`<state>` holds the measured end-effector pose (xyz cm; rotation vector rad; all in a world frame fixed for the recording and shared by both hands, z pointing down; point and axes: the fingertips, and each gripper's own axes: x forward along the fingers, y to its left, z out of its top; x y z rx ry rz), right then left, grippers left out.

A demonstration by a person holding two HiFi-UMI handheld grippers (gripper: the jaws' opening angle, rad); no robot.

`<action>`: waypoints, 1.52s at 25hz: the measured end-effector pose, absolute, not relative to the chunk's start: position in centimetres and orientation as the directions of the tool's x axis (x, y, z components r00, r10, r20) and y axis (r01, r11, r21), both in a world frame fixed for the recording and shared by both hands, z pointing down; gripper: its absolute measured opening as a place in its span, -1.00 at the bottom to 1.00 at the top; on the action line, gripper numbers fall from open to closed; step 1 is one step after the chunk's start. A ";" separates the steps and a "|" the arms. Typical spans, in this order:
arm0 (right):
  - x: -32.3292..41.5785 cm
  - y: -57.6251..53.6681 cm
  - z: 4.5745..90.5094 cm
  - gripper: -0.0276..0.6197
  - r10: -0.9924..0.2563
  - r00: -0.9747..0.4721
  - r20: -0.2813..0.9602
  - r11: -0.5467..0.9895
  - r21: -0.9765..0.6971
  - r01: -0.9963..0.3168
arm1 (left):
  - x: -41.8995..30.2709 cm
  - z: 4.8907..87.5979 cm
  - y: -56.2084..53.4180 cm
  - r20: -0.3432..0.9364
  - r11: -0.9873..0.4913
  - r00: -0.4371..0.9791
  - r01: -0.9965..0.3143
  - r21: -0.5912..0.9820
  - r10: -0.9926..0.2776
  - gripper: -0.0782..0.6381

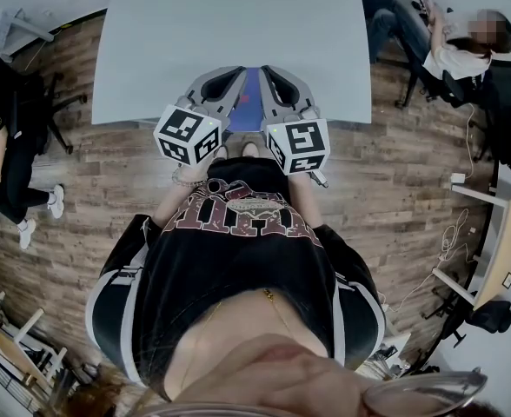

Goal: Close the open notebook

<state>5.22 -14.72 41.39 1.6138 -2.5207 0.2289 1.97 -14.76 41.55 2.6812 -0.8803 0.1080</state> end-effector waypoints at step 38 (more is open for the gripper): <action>4.4 -15.1 42.4 -0.86 -0.870 -0.434 0.232 0.434 -0.055 -0.899 | 1.8 42.1 -15.0 0.181 -0.764 0.812 -0.583 0.277 -0.555 -0.65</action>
